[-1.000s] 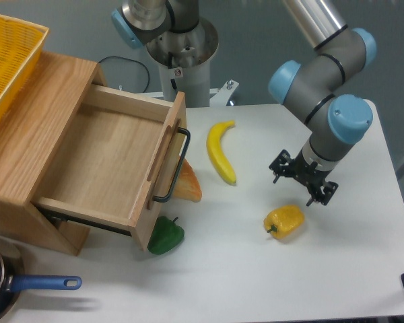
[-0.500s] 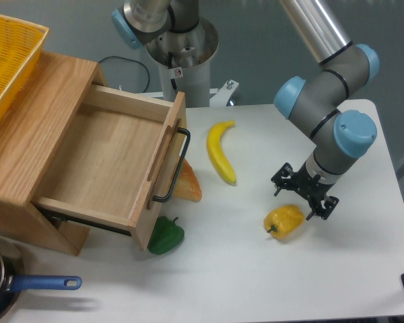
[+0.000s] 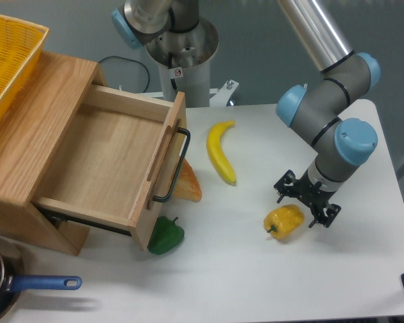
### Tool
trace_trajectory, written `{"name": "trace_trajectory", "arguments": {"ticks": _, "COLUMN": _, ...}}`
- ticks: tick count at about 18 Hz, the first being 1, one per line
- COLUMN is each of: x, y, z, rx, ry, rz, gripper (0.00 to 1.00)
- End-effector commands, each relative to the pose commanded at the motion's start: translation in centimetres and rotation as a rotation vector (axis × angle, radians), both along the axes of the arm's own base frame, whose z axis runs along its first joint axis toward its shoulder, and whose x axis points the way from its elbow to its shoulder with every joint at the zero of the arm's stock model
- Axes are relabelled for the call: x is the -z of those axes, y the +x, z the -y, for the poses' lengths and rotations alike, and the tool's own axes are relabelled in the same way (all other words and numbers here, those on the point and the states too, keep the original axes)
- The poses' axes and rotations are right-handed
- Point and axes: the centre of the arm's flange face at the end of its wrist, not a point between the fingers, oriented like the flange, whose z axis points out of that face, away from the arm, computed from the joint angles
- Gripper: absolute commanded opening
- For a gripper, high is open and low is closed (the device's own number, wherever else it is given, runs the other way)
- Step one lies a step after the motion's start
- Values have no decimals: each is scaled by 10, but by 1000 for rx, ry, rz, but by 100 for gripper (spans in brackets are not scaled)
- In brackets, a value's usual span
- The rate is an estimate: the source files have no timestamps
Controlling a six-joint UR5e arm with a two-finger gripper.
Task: Pick up the yellow pepper
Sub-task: 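Lower the gripper around the yellow pepper and close on it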
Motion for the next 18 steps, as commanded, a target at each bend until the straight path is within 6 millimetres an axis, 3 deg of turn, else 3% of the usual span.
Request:
{"name": "trace_trajectory", "arguments": {"ticks": 5, "x": 7, "y": 7, "z": -11, "rx": 18, "ry": 1, "rz": -6, "gripper": 100}}
{"name": "trace_trajectory", "arguments": {"ticks": 7, "x": 8, "y": 8, "z": -13, "rx": 23, "ry": 5, "rz": -15, "gripper": 95}}
{"name": "trace_trajectory", "arguments": {"ticks": 12, "x": 5, "y": 11, "z": -14, "rx": 26, "ry": 6, "rz": -17, "gripper": 56}}
{"name": "trace_trajectory", "arguments": {"ticks": 16, "x": 3, "y": 13, "z": -13, "rx": 29, "ry": 6, "rz": -18, "gripper": 36}}
{"name": "trace_trajectory", "arguments": {"ticks": 18, "x": -3, "y": 16, "z": -12, "rx": 31, "ry": 8, "rz": -23, "gripper": 31}}
